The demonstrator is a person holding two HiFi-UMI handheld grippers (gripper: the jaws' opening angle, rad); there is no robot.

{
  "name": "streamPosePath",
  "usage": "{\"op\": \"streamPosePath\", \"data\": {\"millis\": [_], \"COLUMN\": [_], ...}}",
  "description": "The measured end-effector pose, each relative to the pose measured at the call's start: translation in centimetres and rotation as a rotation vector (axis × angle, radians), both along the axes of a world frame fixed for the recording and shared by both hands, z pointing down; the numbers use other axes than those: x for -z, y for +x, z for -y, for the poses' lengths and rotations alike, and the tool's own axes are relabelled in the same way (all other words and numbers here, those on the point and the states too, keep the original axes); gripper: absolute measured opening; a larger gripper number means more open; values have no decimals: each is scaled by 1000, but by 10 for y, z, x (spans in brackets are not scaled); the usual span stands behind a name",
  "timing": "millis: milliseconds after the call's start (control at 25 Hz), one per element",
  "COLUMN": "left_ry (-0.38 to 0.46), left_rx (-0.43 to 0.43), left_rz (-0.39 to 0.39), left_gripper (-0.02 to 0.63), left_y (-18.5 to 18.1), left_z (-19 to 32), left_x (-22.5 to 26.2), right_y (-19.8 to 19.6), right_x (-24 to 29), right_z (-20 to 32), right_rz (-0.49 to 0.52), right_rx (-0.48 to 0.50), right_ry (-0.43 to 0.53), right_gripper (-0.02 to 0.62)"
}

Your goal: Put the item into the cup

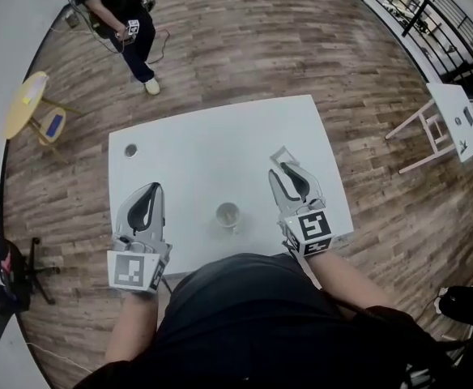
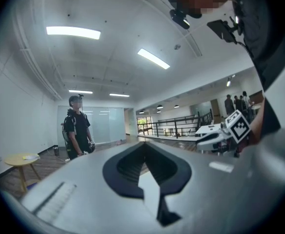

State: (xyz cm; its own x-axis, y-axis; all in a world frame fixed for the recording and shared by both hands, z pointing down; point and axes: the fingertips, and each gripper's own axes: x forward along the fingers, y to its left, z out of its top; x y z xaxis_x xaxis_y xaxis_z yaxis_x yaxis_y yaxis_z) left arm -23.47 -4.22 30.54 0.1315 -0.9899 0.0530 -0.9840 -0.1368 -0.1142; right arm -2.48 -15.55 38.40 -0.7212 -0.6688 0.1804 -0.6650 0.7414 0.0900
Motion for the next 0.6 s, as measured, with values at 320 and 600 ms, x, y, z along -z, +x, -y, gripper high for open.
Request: {"op": "streamPosePath", "data": {"millis": [320, 600], "left_ry": [-13, 15], "left_rx": [-11, -65], "left_rz": [19, 5], "left_gripper": [-2, -2], "left_y": [-4, 2], "left_z": [2, 11], "left_x": [-6, -5], "right_y": [8, 23], "right_x": [2, 3], "right_z": [3, 6], "right_rz": [5, 3], "right_rx": [-27, -75], "right_ry": [4, 12], "right_gripper": [103, 101]}}
